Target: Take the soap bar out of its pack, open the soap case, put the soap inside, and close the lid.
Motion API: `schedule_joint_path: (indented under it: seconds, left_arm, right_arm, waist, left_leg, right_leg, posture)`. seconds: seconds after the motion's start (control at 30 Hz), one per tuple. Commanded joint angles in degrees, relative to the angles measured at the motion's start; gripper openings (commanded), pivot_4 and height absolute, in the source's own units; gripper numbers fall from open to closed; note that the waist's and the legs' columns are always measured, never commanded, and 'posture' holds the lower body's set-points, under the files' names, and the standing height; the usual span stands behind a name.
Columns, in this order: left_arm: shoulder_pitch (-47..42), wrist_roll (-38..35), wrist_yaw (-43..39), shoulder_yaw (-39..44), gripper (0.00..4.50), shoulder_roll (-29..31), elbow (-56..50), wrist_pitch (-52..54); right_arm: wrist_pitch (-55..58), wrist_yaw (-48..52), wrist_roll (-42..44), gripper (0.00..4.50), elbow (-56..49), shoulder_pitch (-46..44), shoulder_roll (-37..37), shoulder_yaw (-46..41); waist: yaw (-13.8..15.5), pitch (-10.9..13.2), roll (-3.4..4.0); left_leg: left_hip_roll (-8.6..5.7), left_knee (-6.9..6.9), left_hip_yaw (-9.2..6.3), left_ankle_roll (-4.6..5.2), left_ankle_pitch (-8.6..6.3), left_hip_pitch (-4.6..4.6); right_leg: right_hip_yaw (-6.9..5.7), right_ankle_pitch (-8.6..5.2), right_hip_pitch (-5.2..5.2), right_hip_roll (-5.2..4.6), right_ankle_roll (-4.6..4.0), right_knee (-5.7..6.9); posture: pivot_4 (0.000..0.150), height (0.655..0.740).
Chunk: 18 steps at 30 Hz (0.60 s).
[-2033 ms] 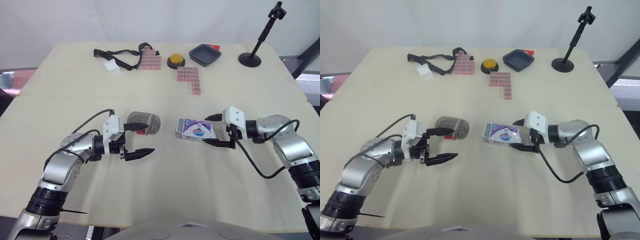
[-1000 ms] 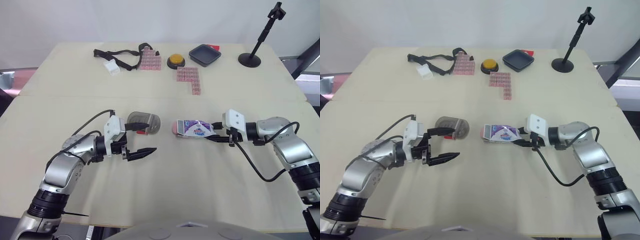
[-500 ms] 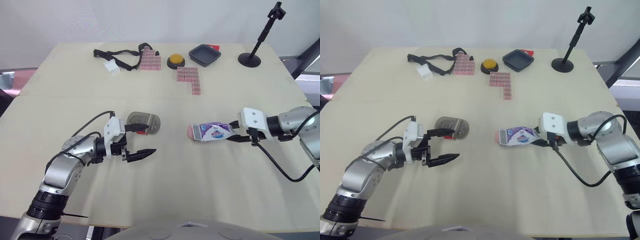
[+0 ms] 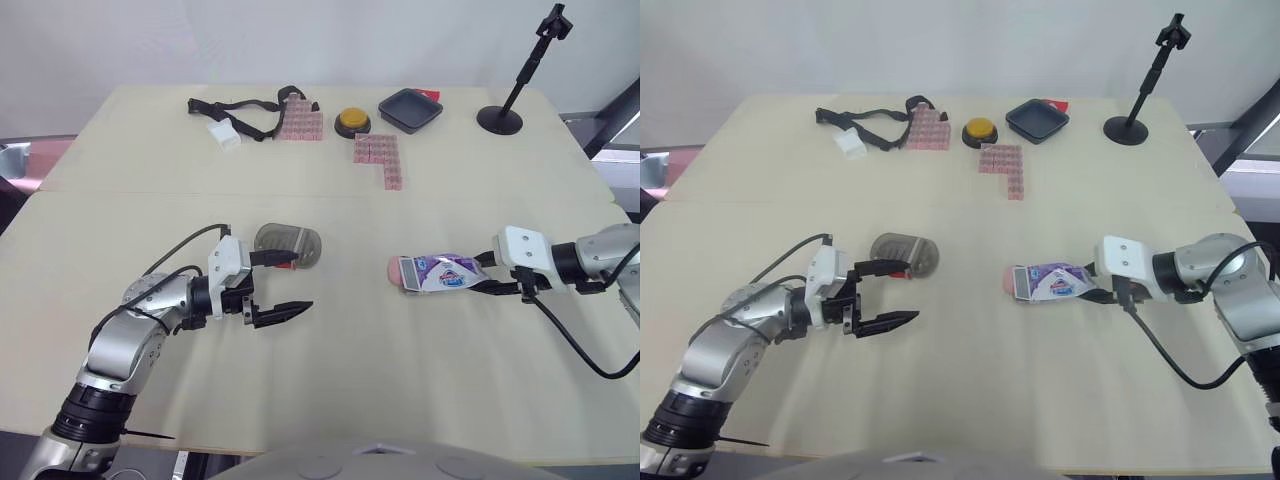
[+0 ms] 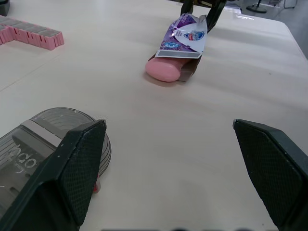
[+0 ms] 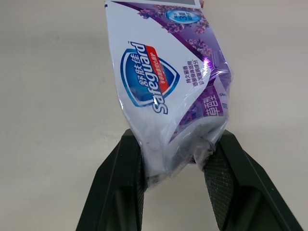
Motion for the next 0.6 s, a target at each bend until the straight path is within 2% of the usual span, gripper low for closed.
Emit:
schedule_joint_path:
  seconds: [0.03, 0.6]
  left_arm:
    - [0.3, -0.6, 0.2, 0.2, 4.50, 0.8, -2.4, 0.2]
    - [0.1, -0.3, -0.1, 0.0, 4.50, 0.9, -2.5, 0.6]
  right_arm:
    - [0.6, 1.0, 0.2, 1.69, -0.6, -0.9, -2.4, -2.3]
    - [5.4, 4.6, 1.3, 1.69, -3.7, -3.2, -8.5, -3.7]
  waist:
    - [0.0, 0.0, -0.01]
    - [0.0, 0.0, 0.00]
  left_leg:
    - [0.00, 0.00, 0.00, 0.00, 0.00, 0.01]
    - [0.02, 0.01, -0.01, 0.03, 0.01, 0.00]
  right_leg:
    - [0.00, 0.00, 0.01, 0.00, 0.00, 0.00]
    - [-0.01, 0.00, 0.01, 0.01, 0.00, 0.00]
  posture:
    - [0.150, 0.7338]
    - [0.150, 0.7338]
